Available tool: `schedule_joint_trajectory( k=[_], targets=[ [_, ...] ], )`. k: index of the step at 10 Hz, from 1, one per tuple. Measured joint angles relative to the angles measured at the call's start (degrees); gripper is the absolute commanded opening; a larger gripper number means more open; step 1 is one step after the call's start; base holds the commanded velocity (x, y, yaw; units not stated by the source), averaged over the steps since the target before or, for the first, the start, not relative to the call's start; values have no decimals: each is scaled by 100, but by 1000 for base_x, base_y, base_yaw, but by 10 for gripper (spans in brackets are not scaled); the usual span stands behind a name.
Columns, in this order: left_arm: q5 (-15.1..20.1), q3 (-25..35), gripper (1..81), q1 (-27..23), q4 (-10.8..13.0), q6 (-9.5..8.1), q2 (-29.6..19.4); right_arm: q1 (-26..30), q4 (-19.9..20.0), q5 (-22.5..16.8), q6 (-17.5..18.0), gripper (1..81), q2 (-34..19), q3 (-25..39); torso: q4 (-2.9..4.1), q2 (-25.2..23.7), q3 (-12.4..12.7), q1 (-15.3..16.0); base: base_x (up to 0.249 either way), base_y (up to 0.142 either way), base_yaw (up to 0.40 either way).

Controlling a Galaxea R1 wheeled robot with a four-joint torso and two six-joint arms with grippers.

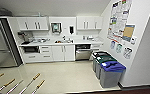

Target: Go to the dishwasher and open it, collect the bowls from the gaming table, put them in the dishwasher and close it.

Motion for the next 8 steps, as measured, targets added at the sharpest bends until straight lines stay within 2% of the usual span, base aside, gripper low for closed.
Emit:
schedule_joint_trajectory(
  k=[8],
  targets=[
    [-1, -2, 10, 2, 0, 0, 30, 2, 0, 5, 0, 10, 57, -2, 0, 0, 0, 0, 170, 0, 0]
  ],
)
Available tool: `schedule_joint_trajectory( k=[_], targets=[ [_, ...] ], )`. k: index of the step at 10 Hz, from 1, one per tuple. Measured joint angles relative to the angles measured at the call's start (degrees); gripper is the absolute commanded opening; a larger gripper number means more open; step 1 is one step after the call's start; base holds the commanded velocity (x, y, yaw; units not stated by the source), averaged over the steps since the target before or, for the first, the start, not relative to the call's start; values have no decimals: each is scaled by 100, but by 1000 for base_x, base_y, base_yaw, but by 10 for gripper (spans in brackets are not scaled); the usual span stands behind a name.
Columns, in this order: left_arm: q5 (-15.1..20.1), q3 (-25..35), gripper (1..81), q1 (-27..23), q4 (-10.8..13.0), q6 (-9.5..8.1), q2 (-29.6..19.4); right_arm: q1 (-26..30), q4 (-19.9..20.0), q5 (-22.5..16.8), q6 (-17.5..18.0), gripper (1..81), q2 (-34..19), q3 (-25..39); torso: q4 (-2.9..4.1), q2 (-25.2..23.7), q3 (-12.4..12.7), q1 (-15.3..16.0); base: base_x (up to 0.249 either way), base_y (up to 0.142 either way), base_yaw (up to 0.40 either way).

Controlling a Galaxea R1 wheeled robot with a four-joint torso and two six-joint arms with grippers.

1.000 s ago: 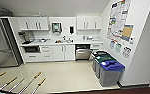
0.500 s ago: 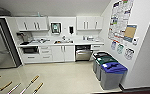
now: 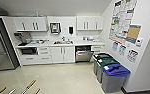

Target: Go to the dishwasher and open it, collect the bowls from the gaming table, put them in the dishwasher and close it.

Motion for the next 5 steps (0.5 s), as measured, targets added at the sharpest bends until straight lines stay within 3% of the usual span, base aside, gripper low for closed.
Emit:
schedule_joint_trajectory(
  k=[5],
  targets=[
    [-13, 0, 10, 0, -2, 0, 27, 0, 0, -2, 2, 10, -5, -2, 0, 0, 0, 0, 169, 0, 0]
  ],
)
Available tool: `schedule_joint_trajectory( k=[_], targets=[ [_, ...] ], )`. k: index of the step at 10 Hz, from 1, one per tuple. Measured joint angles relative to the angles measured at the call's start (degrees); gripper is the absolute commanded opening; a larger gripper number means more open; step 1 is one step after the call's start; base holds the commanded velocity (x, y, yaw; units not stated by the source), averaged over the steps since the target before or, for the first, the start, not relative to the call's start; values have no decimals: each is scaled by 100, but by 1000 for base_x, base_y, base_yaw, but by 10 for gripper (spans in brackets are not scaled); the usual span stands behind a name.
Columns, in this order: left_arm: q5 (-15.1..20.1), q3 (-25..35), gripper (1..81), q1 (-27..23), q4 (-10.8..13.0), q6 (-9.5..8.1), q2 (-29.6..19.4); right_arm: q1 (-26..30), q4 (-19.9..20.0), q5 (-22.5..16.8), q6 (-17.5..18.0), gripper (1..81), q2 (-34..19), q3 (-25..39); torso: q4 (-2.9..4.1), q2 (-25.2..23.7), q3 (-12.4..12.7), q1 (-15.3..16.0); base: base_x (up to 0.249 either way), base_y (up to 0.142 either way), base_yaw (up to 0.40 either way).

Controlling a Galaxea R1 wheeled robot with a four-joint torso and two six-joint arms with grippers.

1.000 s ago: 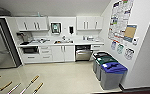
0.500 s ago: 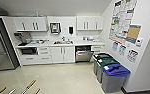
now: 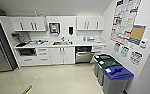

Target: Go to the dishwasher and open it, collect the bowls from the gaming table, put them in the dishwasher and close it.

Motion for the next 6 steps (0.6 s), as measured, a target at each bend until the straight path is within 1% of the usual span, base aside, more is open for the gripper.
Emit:
schedule_joint_trajectory(
  k=[3, 4, 6],
  targets=[
    [-7, 0, 10, 0, -33, 0, 66, 0, 0, 0, 0, 10, 2, -5, 0, 0, 0, 0, 159, 0, 0],
    [2, 0, 10, 1, -149, -2, 69, 0, 0, 0, -2, 10, 9, -5, 0, 0, 0, 0, 158, 0, 0],
    [0, 0, 10, 4, -480, -5, 85, 5, 1, 0, 0, 10, 30, -6, 0, 0, 0, 0, 157, 0, 0]
  ],
)
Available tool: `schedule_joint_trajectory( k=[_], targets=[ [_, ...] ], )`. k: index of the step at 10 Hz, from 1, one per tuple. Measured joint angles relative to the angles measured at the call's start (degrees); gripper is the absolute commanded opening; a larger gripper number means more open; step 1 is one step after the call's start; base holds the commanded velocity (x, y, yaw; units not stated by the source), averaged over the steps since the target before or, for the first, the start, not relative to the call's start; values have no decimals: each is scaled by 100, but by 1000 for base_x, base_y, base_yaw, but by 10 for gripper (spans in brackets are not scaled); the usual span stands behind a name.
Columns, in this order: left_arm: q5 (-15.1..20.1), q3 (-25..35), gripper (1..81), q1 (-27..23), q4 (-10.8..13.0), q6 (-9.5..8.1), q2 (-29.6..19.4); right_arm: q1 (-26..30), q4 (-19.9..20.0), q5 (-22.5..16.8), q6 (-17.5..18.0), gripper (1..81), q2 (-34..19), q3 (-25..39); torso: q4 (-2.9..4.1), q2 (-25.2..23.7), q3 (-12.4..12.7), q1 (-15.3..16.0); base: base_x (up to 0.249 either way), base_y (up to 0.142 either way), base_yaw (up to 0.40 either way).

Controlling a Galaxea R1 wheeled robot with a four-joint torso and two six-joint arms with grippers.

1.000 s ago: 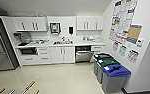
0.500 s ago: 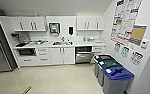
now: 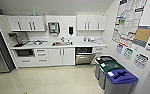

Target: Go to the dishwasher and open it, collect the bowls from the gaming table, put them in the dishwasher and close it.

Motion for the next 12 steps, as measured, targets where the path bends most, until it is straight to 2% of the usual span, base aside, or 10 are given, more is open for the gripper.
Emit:
schedule_joint_trajectory(
  k=[2, 3, 9, 12],
  targets=[
    [-13, 2, 10, -2, -80, -1, 50, 0, -1, 2, -2, 10, 22, 1, 0, 0, 0, 0, 156, 0, 0],
    [-13, 11, 10, 30, -160, -122, 63, 11, -1, 5, -2, 10, 20, 0, 0, 0, 0, 2, 154, 0, 0],
    [4, 16, 10, 0, -204, -72, 139, 11, -4, 2, 0, 10, 11, -38, 0, 0, 0, 2, 151, 0, 0],
    [30, -77, 10, -4, -204, -72, -33, 12, -4, 5, 0, 10, 13, -38, 0, 0, 0, 5, 149, 0, 0]
  ],
)
